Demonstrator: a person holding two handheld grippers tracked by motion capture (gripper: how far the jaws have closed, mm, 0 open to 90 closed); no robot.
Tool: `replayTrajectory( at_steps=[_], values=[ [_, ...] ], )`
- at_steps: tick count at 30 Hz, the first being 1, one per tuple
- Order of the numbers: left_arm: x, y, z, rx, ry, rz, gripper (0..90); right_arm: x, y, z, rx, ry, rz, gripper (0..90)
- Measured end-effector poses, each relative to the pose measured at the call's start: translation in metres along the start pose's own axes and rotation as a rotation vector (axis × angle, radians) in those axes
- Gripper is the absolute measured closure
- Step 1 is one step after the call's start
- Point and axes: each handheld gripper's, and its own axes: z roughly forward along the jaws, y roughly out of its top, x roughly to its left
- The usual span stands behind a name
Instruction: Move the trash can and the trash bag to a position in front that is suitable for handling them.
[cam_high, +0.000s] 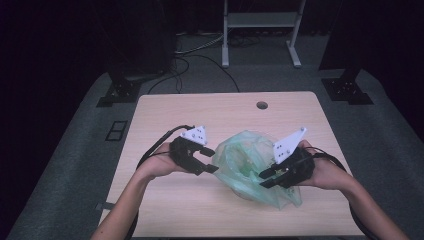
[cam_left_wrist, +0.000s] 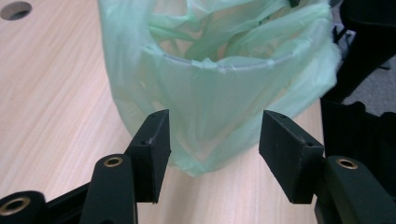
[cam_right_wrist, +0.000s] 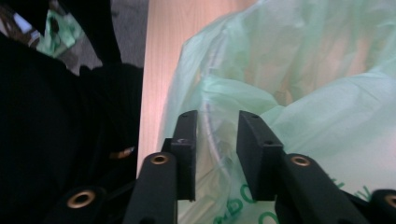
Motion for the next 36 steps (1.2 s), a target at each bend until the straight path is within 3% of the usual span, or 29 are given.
replayTrajectory(
  at_steps=[6, 9, 14, 21, 26, 30, 33, 36],
  values=[
    [0.010, 0.011, 0.008, 0.013, 0.053, 0.005, 41.9, -0.002, -0.005, -0.028, -0.051, -0.083, 0.042, 63.5],
    [0.014, 0.016, 0.010, 0.012, 0.052, 0.004, 41.2, -0.003, -0.009, -0.038, -0.036, -0.142, 0.059, 61.7],
    [0.014, 0.018, 0.011, 0.016, 0.049, 0.005, 40.5, -0.011, -0.024, -0.052, -0.046, -0.219, 0.127, 59.8],
    [0.015, 0.013, 0.007, 0.021, 0.047, -0.001, 39.9, -0.029, -0.046, -0.064, -0.045, -0.262, 0.203, 58.6],
    [0.017, 0.009, 0.007, 0.020, 0.046, -0.014, 39.3, -0.040, -0.055, -0.053, 0.043, -0.287, 0.195, 59.0],
    [0.018, 0.006, 0.006, 0.032, 0.046, -0.019, 38.4, -0.045, -0.056, -0.038, 0.091, -0.301, 0.141, 59.1],
    [0.019, 0.004, 0.003, 0.033, 0.048, -0.024, 38.2, -0.045, -0.050, -0.028, 0.103, -0.304, 0.072, 59.2],
    [0.020, 0.002, 0.001, 0.031, 0.050, -0.033, 37.9, -0.044, -0.044, -0.026, 0.072, -0.295, 0.033, 60.9]
  ],
)
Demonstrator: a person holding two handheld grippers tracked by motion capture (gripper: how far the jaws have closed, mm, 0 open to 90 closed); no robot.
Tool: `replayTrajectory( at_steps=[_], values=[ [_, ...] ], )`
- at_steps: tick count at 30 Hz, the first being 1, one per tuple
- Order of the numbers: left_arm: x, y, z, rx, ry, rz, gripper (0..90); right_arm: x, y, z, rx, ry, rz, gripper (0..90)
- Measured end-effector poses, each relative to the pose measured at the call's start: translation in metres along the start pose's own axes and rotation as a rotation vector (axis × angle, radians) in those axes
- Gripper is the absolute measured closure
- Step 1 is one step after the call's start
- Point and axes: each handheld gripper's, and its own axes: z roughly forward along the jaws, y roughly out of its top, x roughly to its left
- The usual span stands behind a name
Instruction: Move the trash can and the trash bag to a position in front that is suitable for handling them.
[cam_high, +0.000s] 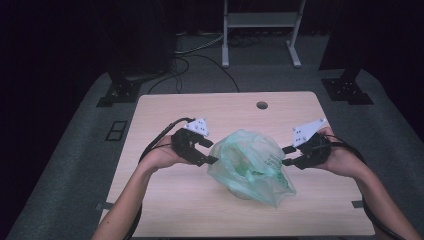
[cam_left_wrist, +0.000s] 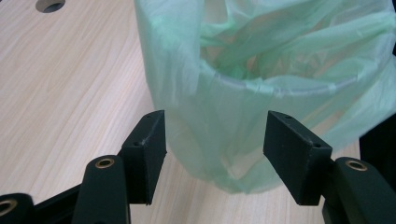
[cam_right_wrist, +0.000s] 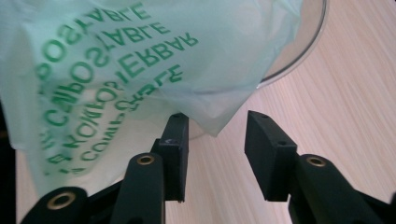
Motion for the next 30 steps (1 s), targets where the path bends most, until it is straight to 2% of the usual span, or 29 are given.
replayTrajectory(
  at_steps=[2, 7, 9, 15, 19, 21, 30],
  values=[
    [0.001, -0.001, -0.001, 0.009, -0.001, 0.000, 37.3, 0.001, 0.006, 0.000, -0.019, 0.014, -0.010, 62.3],
    [0.004, -0.009, -0.006, 0.012, 0.000, -0.014, 37.3, 0.004, 0.018, 0.003, -0.028, 0.034, -0.032, 67.9],
    [0.006, -0.011, -0.008, 0.014, 0.007, -0.008, 41.4, 0.004, 0.021, 0.004, -0.024, 0.042, -0.031, 71.8],
    [0.013, -0.012, -0.009, 0.006, 0.021, -0.002, 53.5, 0.003, 0.021, 0.003, -0.033, 0.063, 0.011, 89.3],
    [0.016, -0.010, -0.003, 0.022, 0.052, 0.013, 60.8, 0.002, 0.021, 0.000, -0.038, 0.063, 0.024, 90.0],
    [0.017, -0.009, -0.001, 0.017, 0.051, 0.012, 62.3, 0.001, 0.021, -0.001, -0.033, 0.062, 0.034, 90.0],
    [0.019, 0.000, 0.008, 0.023, 0.102, 0.029, 80.7, -0.007, 0.018, -0.004, -0.037, 0.018, 0.071, 90.0]
  ],
)
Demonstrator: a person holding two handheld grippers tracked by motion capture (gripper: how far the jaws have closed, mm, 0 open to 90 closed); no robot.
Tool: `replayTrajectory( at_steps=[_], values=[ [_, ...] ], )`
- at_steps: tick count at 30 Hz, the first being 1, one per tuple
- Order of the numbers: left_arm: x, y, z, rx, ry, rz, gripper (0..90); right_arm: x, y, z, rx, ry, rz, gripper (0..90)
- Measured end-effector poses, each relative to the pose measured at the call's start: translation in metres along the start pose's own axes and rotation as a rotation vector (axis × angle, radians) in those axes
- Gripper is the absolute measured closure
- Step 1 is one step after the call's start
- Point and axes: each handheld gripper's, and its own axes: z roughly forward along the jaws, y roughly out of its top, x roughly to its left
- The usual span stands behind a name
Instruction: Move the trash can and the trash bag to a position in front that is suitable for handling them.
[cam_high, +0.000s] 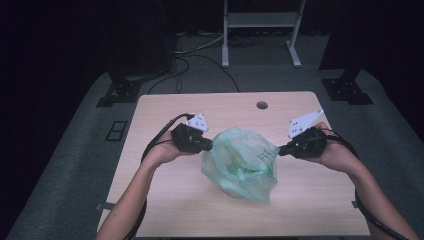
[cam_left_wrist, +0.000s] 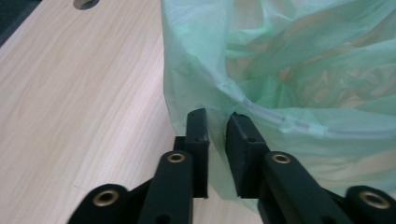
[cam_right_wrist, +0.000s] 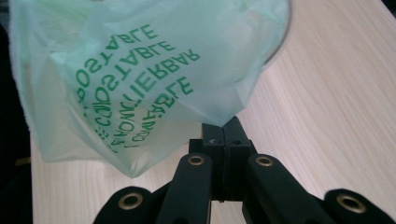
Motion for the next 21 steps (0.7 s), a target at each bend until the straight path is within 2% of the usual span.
replayTrajectory(
  at_steps=[6, 10, 14, 21],
  values=[
    [0.006, 0.006, 0.009, -0.016, 0.038, -0.016, 87.1, -0.013, -0.002, 0.002, 0.000, -0.053, 0.040, 90.0],
    [0.013, 0.006, 0.015, -0.027, 0.062, -0.053, 89.0, -0.025, -0.004, 0.010, 0.007, -0.084, 0.078, 90.0],
    [0.019, 0.004, 0.022, -0.036, 0.078, -0.094, 89.7, -0.031, -0.008, 0.019, 0.013, -0.086, 0.102, 90.0],
    [0.022, 0.003, 0.031, -0.030, 0.093, -0.128, 89.8, -0.031, -0.017, 0.035, 0.054, -0.083, 0.119, 90.0]
  ],
)
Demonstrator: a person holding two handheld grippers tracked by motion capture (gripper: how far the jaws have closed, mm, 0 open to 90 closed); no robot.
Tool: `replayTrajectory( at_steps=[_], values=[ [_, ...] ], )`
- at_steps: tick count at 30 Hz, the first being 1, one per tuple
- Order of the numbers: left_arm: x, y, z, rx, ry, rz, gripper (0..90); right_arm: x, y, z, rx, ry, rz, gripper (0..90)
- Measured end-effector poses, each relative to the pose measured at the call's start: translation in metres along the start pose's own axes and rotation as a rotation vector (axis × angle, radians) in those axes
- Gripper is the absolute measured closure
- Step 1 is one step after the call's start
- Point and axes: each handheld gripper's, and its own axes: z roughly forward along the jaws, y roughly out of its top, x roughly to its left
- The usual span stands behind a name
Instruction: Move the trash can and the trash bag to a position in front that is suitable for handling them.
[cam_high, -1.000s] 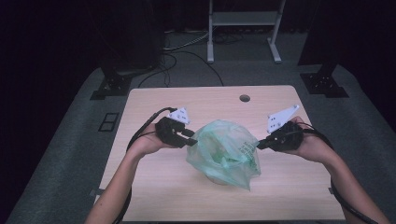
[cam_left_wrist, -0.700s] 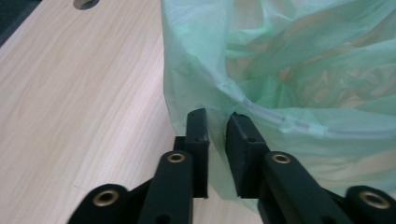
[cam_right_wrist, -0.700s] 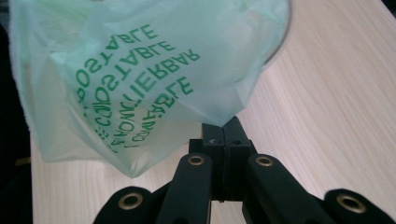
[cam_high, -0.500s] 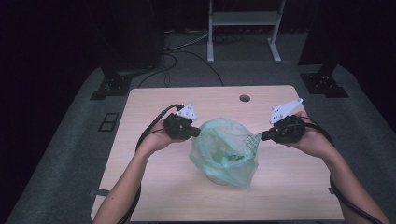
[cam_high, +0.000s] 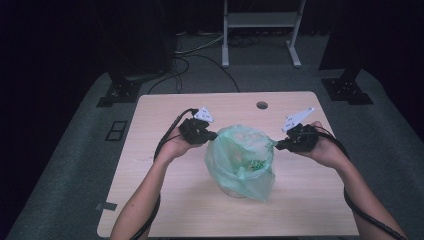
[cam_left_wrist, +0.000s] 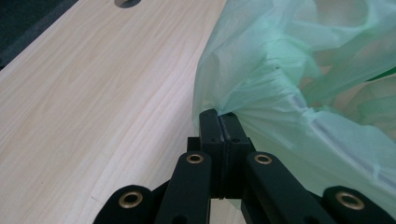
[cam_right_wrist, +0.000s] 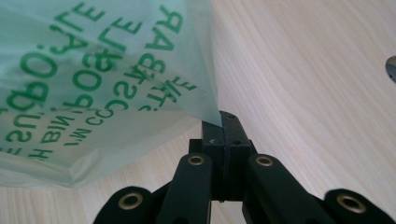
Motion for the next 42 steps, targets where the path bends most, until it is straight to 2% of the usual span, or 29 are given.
replayTrajectory(
  at_steps=[4, 6, 10, 15, 16, 17, 18, 19, 22, 26, 31, 34, 37, 39, 42],
  values=[
    [0.000, -0.003, 0.004, 0.021, 0.000, -0.002, 89.8, 0.001, -0.004, 0.006, 0.019, 0.009, 0.001, 90.0],
    [0.001, -0.005, 0.006, 0.027, 0.006, -0.023, 89.8, 0.002, -0.006, 0.008, 0.030, 0.015, 0.000, 90.0],
    [0.003, -0.008, 0.010, 0.045, 0.006, -0.031, 89.8, 0.004, -0.009, 0.011, 0.033, 0.027, 0.003, 90.0],
    [0.002, -0.010, 0.012, 0.043, -0.012, -0.035, 89.8, 0.004, -0.011, 0.009, 0.024, 0.027, 0.004, 90.0],
    [0.001, -0.010, 0.010, 0.040, -0.014, -0.031, 89.7, 0.003, -0.012, 0.005, 0.014, 0.024, 0.004, 87.4],
    [0.001, -0.010, 0.009, 0.031, -0.011, -0.033, 89.0, 0.003, -0.011, 0.001, -0.003, 0.029, 0.013, 81.1],
    [0.002, -0.009, 0.007, 0.021, -0.015, -0.038, 84.7, 0.002, -0.011, -0.002, -0.014, 0.033, 0.024, 74.3],
    [0.001, -0.008, 0.005, 0.014, -0.016, -0.033, 80.7, 0.003, -0.009, -0.007, -0.022, 0.014, 0.022, 70.4],
    [-0.002, -0.005, 0.001, 0.009, -0.022, -0.022, 74.2, 0.005, -0.003, -0.017, -0.053, -0.007, 0.026, 70.4],
    [-0.009, -0.003, -0.003, 0.007, -0.034, -0.003, 70.4, 0.013, 0.007, -0.015, -0.061, -0.040, -0.008, 70.1],
    [-0.014, -0.012, -0.007, 0.018, -0.070, 0.013, 70.4, 0.022, 0.017, -0.004, -0.058, -0.037, -0.065, 71.2],
    [-0.018, -0.017, -0.011, 0.022, -0.101, 0.020, 70.5, 0.023, 0.019, -0.003, -0.077, -0.014, -0.080, 72.1],
    [-0.022, -0.023, -0.018, 0.041, -0.168, 0.043, 70.4, 0.028, 0.023, -0.002, -0.089, 0.013, -0.106, 72.0],
    [-0.025, -0.024, -0.022, 0.050, -0.196, 0.053, 70.2, 0.033, 0.027, 0.000, -0.097, 0.030, -0.128, 71.9],
    [-0.026, -0.023, -0.027, 0.042, -0.184, 0.073, 68.8, 0.042, 0.035, 0.003, -0.103, 0.050, -0.156, 80.2]
  ],
)
